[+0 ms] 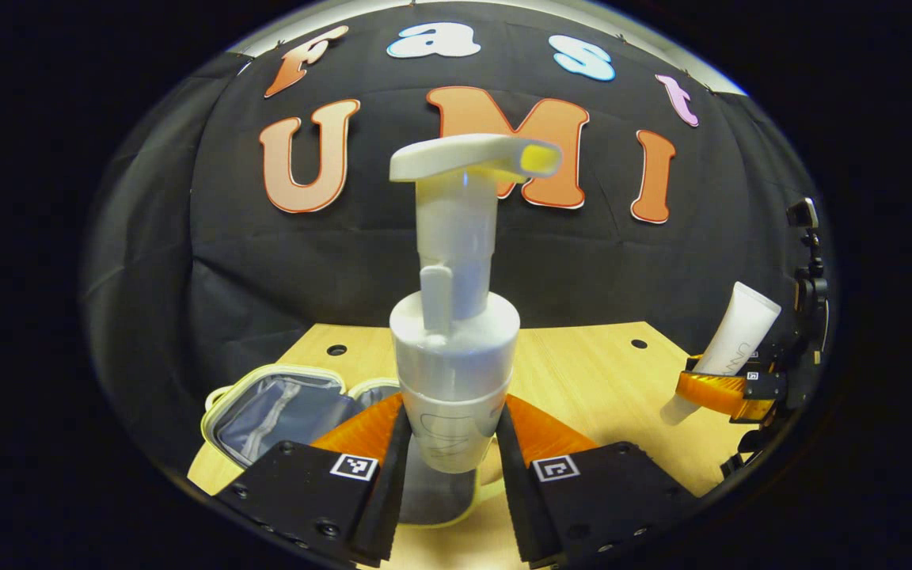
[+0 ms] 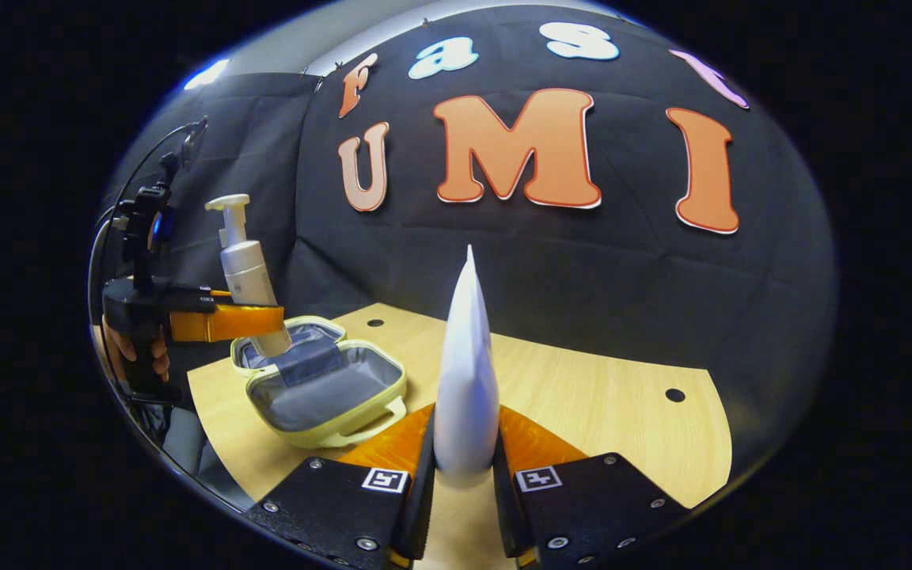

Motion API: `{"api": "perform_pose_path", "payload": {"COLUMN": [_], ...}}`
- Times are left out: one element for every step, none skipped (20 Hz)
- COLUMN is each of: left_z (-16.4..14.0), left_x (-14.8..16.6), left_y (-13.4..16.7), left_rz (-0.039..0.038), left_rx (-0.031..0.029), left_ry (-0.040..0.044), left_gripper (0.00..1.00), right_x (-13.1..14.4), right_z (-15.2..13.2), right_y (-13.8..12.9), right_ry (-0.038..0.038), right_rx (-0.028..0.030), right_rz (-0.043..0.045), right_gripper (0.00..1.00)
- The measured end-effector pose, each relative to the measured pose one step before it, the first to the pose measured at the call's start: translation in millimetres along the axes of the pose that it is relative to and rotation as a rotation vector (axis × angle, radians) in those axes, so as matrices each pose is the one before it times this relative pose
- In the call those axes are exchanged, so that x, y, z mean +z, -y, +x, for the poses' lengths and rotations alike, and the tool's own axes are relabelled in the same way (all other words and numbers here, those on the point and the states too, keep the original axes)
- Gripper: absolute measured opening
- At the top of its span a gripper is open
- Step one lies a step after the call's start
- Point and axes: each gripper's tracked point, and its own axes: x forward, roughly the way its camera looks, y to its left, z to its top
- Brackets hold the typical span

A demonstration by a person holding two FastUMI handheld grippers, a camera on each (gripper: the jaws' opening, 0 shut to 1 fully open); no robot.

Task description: First open the suitcase, pack the skin care products into it, and then close the suitcase.

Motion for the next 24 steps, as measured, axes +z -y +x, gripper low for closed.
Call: {"api": "perform_pose_path", "payload": {"left_z": [-0.65, 0.86, 0.34, 0.53, 1.89, 2.05, 3.83, 3.4, 3.77, 3.92, 5.55, 5.58, 5.99, 4.9, 5.59, 4.65, 6.76, 6.93, 6.63, 6.9, 7.17, 5.96, 5.65, 6.39], "left_x": [1.23, -1.34, 0.38, 0.98, 0.19, -1.43, -0.44, -1.8, -2.23, -2.64, -4.36, -6.59, -5.75, -5.68, -5.2, -7.35, -6.56, -7.13, -5.39, -8.17, -5.88, -6.65, -7.18, -6.73], "left_y": [-12.58, -12.57, -10.86, -9.86, -9.53, -10.54, -8.91, -8.45, -6.64, -3.6, -4.14, -5.88, -4.01, -1.96, -2.13, -1.06, -1.64, -0.73, -0.62, -0.8, -0.58, -1.86, -0.89, 0.13], "left_rz": [0.01057, 0.00972, 0.00397, 0.00447, 0.00713, 0.00949, 0.00975, 0.00642, 0.0032, -0.00006, 0.00364, 0.00598, 0.00442, 0.00149, -0.0015, -0.00024, -0.00119, 0.00088, 0.00252, 0.0025, -0.00083, -0.00202, -0.00485, -0.0026], "left_rx": [-0.00813, -0.00938, -0.01233, -0.01585, -0.0159, -0.01235, -0.0123, -0.01153, -0.01372, -0.01631, -0.0125, -0.00919, -0.01019, -0.01169, -0.01306, -0.01233, -0.0085, -0.01109, -0.00694, -0.00778, -0.00518, -0.00887, -0.0064, -0.00916], "left_ry": [-0.00805, -0.00735, -0.00419, -0.00841, -0.00773, -0.00567, -0.007, -0.00912, -0.01447, -0.01131, -0.0187, -0.01621, -0.02185, -0.01521, -0.01871, -0.02098, -0.02332, -0.02207, -0.02481, -0.02281, -0.03046, -0.0229, -0.0353, -0.02381], "left_gripper": [0.56, 0.57, 0.57, 0.57, 0.57, 0.57, 0.57, 0.57, 0.57, 0.56, 0.57, 0.57, 0.57, 0.57, 0.57, 0.57, 0.57, 0.57, 0.57, 0.57, 0.57, 0.57, 0.57, 0.57], "right_x": [8.6, 6.67, 6.0, 3.92, 4.69, 2.95, 3.4, 0.62, 0.02, -1.57, -1.38, -0.69, -1.22, -1.72, -3.13, -3.36, -2.29, -0.59, -1.57, -0.89, -0.21, -0.5, -1.04, -0.07], "right_z": [3.36, 4.19, 4.86, 5.94, 5.8, 6.07, 6.85, 6.78, 6.8, 6.59, 6.68, 6.42, 4.72, 4.49, 4.31, 3.26, 3.43, 1.97, 2.53, 0.94, 0.97, 1.67, 2.02, -0.7], "right_y": [-10.38, -11.55, -11.41, -13.29, -10.72, -12.61, -10.64, -12.35, -9.74, -9.13, -5.89, -5.71, -5.08, -4.03, -1.65, -1.56, -0.53, -2.85, 0.17, -0.49, 0.81, 1.34, 2.21, 0.74], "right_ry": [0.00849, 0.0086, 0.00431, 0.00444, 0.00129, -0.00016, 0.00456, -0.0042, -0.00141, -0.00692, -0.00443, -0.00331, -0.00315, -0.00444, -0.00316, -0.00991, -0.00459, -0.00553, -0.00015, -0.00546, -0.00211, -0.00368, -0.00404, -0.00192], "right_rx": [-0.00291, -0.00217, -0.00073, 0.0027, -0.00467, 0.00708, -0.00013, 0.01071, 0.00064, 0.00484, -0.00533, 0.00208, -0.0052, -0.00253, -0.00964, -0.00528, -0.01063, -0.0047, -0.00982, -0.00379, -0.00864, -0.00784, -0.00899, -0.00765], "right_rz": [0.00247, 0.00629, 0.00848, 0.00906, 0.00445, 0.00456, 0.00499, 0.00855, 0.00497, 0.00138, 0.00202, 0.01007, 0.01275, 0.00904, 0.0025, 0.00092, 0.00268, 0.00672, 0.00667, 0.00436, 0.00245, 0.00142, 0.0032, 0.00103], "right_gripper": [0.36, 0.35, 0.35, 0.35, 0.36, 0.35, 0.36, 0.35, 0.36, 0.35, 0.35, 0.35, 0.36, 0.36, 0.36, 0.36, 0.36, 0.36, 0.36, 0.35, 0.36, 0.36, 0.35, 0.36]}}
